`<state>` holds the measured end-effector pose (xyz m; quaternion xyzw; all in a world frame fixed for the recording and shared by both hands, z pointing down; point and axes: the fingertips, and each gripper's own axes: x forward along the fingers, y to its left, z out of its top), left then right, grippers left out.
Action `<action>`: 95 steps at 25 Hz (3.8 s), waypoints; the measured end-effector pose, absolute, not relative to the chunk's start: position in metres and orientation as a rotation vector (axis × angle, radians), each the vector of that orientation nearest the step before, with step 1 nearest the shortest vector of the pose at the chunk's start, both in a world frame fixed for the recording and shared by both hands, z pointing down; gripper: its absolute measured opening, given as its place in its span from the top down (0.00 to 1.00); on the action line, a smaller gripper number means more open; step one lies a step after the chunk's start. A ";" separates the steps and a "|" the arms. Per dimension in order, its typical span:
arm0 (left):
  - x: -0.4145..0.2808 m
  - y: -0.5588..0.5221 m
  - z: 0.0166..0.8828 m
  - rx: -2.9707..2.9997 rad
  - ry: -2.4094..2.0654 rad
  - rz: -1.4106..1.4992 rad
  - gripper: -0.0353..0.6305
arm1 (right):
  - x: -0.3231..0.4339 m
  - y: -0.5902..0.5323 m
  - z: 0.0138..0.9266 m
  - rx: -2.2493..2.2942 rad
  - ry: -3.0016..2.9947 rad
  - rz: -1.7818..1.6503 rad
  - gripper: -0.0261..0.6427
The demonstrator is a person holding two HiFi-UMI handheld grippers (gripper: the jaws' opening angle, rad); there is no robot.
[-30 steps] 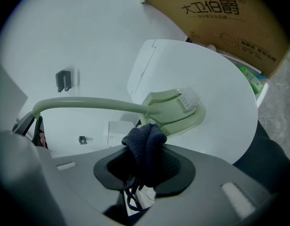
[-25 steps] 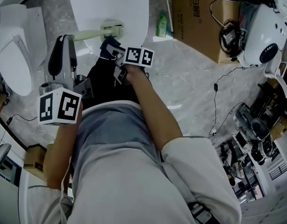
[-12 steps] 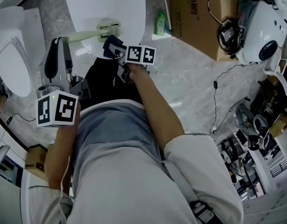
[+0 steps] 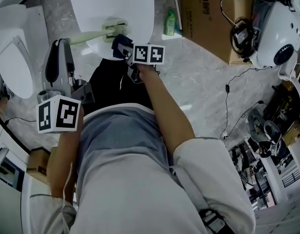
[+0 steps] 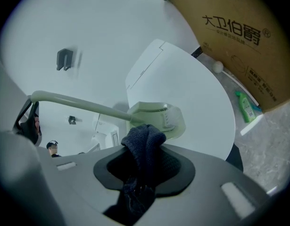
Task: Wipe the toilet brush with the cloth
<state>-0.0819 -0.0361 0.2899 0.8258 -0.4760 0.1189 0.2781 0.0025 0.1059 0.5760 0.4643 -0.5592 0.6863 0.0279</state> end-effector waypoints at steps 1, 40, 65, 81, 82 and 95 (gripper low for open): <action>-0.082 -0.036 0.290 2.216 -1.281 0.321 0.95 | 0.003 0.106 0.577 1.427 -1.730 2.106 0.80; -0.080 -0.037 0.292 2.195 -1.341 0.366 0.95 | 0.019 0.106 0.602 1.191 -1.712 1.400 0.80; -0.085 -0.022 0.293 2.166 -1.348 0.386 0.95 | 0.023 0.097 0.615 1.011 -1.664 1.492 0.80; -0.092 -0.018 0.295 2.134 -1.369 0.370 0.95 | 0.036 0.049 0.613 1.096 -1.621 1.643 0.80; -0.092 -0.018 0.295 2.132 -1.370 0.369 0.95 | 0.036 0.049 0.613 1.093 -1.617 1.632 0.80; -0.090 -0.023 0.293 2.129 -1.336 0.324 0.95 | 0.017 0.050 0.587 1.090 -1.768 1.679 0.80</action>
